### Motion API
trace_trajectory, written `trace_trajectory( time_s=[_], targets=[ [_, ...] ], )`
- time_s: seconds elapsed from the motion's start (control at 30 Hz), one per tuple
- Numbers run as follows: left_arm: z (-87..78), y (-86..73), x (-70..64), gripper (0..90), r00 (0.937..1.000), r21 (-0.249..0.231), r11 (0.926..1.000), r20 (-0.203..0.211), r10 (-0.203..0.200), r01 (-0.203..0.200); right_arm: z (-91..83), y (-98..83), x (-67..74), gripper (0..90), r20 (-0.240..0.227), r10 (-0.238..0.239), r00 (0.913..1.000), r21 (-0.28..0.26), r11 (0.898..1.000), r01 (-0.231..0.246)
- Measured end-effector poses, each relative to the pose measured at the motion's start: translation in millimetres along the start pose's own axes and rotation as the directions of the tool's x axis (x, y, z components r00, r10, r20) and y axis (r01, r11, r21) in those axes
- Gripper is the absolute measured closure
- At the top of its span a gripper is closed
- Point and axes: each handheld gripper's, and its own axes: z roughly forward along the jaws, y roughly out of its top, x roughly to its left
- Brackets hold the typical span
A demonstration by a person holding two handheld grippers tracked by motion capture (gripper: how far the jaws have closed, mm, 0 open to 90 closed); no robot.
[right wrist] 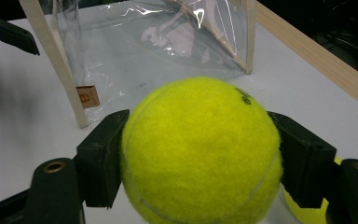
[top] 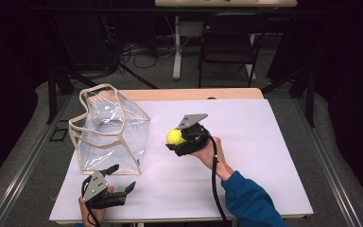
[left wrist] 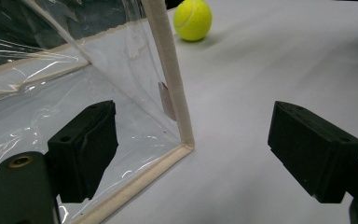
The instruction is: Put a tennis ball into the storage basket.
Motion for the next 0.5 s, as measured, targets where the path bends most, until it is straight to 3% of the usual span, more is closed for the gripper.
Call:
trace_trajectory(
  time_s=[0.5],
  targets=[
    [-0.4,-0.3,0.7,16.1,1.0,-0.004,1.0,0.0,-0.001,0.001,-0.2,10.3,-5.6,26.2,0.007,-0.007,1.0,-0.003,1.0,0.007]
  ],
)
